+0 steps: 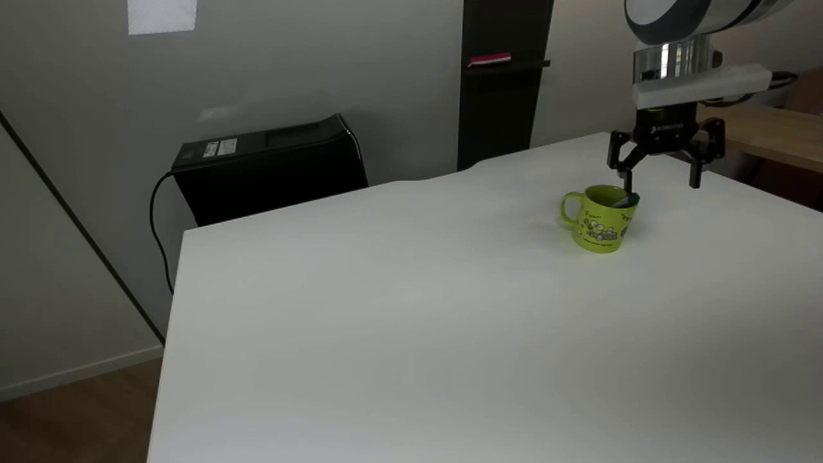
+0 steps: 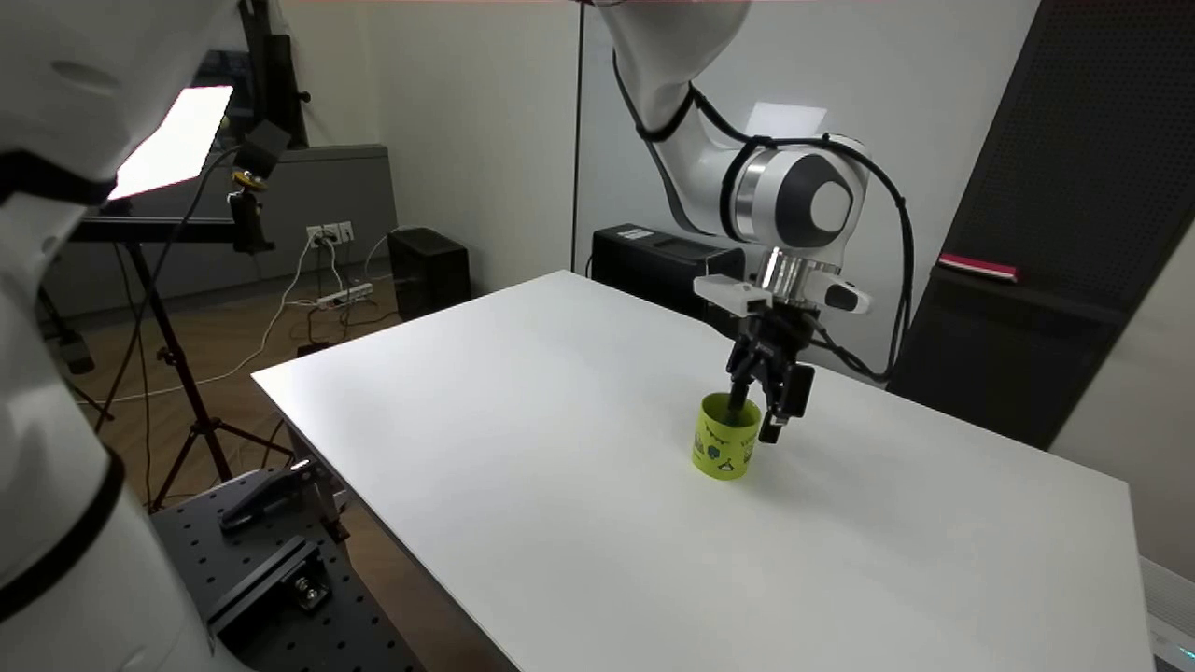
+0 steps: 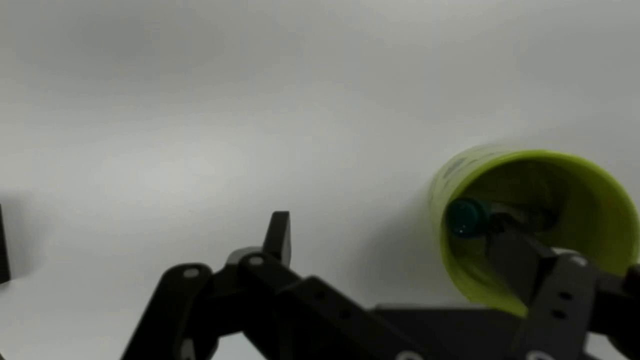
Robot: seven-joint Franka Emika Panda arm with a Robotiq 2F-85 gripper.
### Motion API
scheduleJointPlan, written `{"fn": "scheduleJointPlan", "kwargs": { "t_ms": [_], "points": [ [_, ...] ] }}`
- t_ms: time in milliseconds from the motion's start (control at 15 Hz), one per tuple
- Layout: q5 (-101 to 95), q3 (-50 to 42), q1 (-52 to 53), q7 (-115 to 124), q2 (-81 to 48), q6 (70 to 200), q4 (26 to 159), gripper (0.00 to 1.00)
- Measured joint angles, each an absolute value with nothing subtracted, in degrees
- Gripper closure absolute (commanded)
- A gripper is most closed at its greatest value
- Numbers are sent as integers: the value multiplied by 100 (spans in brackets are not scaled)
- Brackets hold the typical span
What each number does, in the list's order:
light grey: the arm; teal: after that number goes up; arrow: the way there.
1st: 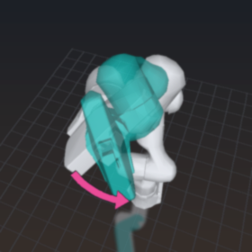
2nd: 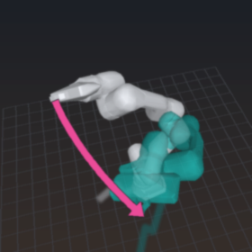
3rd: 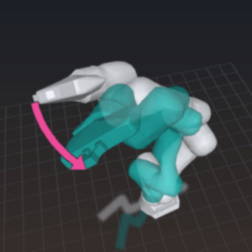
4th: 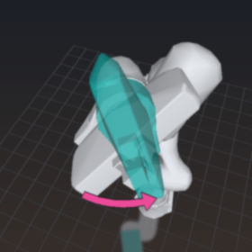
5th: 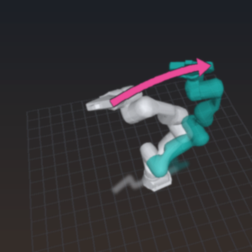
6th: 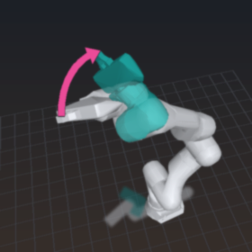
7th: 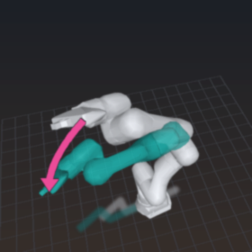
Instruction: Take the marker out of the cup and place it on the table
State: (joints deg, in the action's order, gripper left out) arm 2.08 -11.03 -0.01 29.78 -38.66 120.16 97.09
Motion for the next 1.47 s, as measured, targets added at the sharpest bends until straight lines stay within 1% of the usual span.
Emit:
{"fn": "scheduleJointPlan", "kwargs": {
  "t_ms": [400,933,1000,1067,1467],
  "points": [
    [471,-1106,6,3220,-3703,12908,10150,0],
    [602,-1091,84,3409,-3703,13339,10468,0],
    [601,-1093,99,3440,-3703,13364,10481,7],
    [595,-1095,110,3476,-3703,13389,10489,27],
    [557,-1106,194,3606,-3692,13510,10497,69]
  ]
}}
